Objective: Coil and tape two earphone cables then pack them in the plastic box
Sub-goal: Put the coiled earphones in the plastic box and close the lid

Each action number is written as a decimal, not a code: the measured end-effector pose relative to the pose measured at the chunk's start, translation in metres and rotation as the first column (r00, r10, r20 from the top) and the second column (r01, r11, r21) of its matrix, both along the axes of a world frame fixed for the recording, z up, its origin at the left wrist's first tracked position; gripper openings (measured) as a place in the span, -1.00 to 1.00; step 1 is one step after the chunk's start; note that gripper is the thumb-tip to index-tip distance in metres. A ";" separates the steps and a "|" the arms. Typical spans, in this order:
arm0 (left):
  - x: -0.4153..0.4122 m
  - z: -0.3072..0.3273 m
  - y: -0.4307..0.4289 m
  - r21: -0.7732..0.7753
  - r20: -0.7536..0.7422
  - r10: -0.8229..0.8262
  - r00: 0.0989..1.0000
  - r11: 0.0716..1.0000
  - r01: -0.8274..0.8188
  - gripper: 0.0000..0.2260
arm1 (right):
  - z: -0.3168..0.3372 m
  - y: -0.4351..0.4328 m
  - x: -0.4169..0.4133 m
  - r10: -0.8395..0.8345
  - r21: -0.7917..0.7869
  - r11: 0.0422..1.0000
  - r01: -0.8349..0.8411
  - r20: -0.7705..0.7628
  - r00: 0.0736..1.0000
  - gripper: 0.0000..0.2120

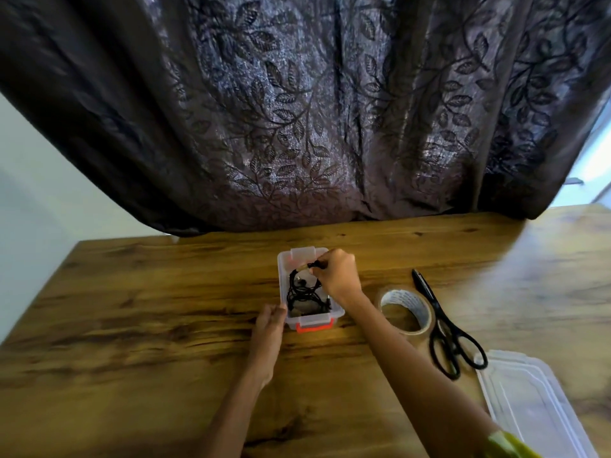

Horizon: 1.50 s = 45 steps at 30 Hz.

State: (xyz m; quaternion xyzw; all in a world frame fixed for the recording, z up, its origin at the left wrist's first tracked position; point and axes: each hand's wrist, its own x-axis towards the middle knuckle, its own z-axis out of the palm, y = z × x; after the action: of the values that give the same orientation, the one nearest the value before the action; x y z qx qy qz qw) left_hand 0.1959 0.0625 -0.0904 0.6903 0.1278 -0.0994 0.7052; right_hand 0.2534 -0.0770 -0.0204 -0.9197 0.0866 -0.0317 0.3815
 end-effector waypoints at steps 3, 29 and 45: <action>0.001 -0.002 0.000 0.010 0.000 0.006 1.000 1.000 -0.006 -0.84 | -0.003 0.008 0.008 -0.013 -0.087 0.996 0.013 -0.006 1.000 -0.87; -0.001 0.008 0.001 -0.014 0.014 0.037 0.999 0.999 -0.037 -0.82 | 0.000 -0.028 -0.074 0.125 -0.242 0.968 -0.073 0.209 0.970 -0.80; -0.006 0.024 -0.012 -0.061 0.028 0.089 0.996 0.994 -0.087 -0.87 | -0.054 -0.157 -0.230 -0.589 -0.360 0.756 0.547 -0.011 0.808 -0.15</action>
State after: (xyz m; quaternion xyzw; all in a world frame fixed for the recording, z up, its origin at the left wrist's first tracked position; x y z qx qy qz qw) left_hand 0.1896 0.0502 -0.0665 0.6639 0.1443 -0.0613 0.7312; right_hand 0.0235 -0.2336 -0.0742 -0.9014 0.3785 -0.1036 0.1832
